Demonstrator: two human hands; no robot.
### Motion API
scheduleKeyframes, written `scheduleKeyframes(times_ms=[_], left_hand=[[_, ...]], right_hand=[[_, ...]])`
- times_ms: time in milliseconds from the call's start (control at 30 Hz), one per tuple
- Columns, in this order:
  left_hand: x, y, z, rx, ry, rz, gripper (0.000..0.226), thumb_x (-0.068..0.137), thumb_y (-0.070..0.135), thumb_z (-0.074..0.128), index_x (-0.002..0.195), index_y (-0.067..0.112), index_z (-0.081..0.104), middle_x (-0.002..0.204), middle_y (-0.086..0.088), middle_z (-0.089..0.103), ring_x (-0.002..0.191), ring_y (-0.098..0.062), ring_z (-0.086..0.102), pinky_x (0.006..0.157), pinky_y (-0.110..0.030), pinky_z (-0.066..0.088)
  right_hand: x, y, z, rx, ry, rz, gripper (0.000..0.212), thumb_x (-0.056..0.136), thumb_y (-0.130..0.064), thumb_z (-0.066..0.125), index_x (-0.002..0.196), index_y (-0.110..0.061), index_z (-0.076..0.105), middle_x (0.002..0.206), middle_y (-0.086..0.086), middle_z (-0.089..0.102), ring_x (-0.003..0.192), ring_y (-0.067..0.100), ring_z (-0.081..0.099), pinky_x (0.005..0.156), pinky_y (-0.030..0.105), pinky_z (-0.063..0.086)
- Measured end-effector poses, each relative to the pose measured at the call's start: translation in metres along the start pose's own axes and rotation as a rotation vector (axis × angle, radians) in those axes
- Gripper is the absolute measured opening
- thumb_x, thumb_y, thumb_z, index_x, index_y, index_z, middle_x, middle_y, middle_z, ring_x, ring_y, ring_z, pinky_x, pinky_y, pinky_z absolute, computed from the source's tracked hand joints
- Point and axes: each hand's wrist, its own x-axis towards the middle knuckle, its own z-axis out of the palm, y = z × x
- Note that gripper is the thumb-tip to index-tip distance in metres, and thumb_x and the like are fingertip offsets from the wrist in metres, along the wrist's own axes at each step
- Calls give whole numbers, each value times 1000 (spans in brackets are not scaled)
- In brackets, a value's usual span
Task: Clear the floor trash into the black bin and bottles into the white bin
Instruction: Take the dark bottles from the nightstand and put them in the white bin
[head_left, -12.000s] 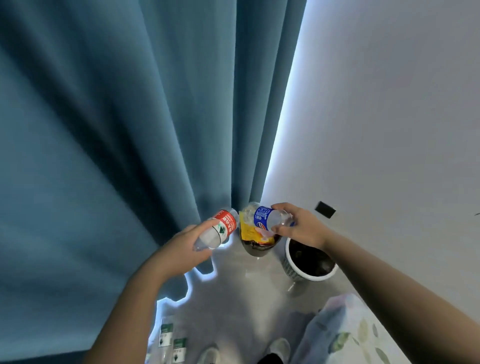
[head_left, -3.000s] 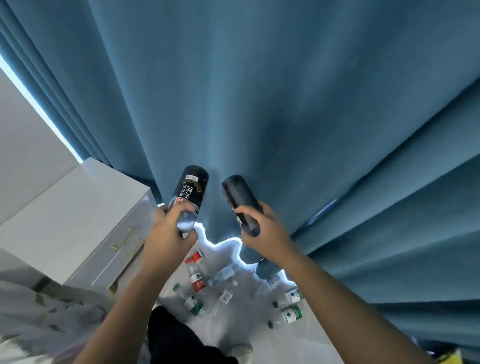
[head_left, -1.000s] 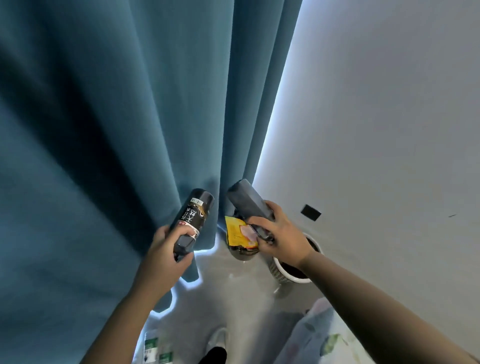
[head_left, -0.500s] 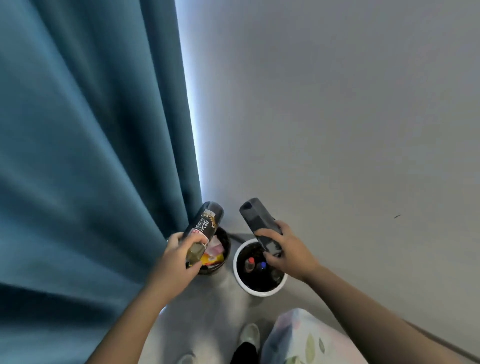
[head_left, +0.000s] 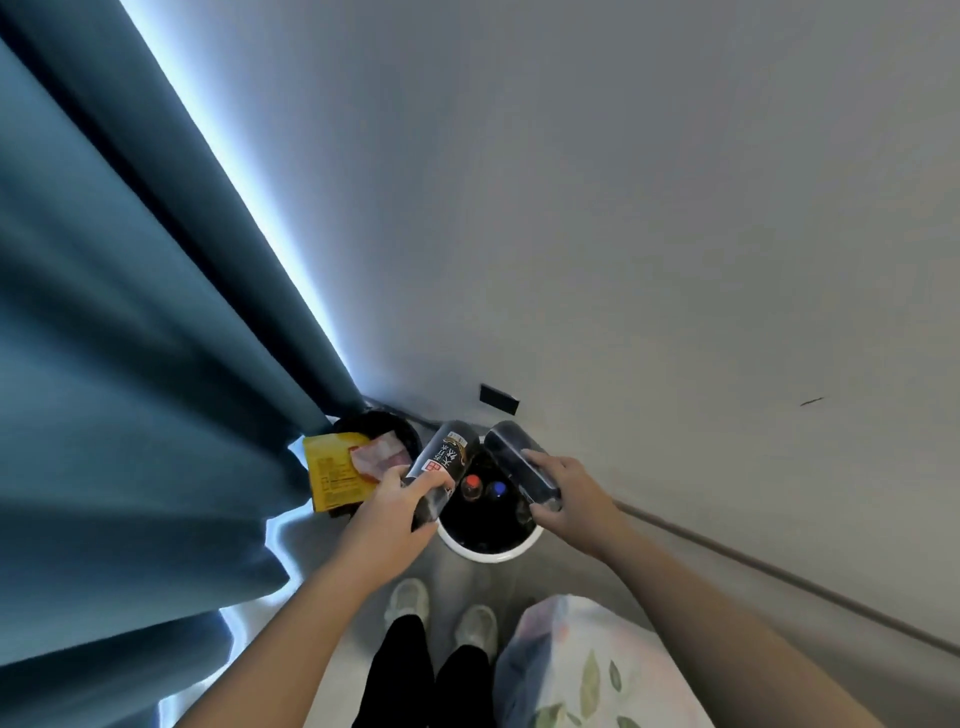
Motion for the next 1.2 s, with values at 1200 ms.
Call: scheduleKeyframes(times_ms=[1200], left_hand=[[316, -234, 346, 724, -509, 29, 44, 89, 16, 61, 129, 7, 43, 116, -13, 54, 101, -30, 61, 73, -34, 46]], right_hand=[[282, 255, 296, -301, -83, 430, 55, 87, -23, 66, 135, -14, 41, 134, 14, 42, 105, 37, 59, 75, 41, 51]])
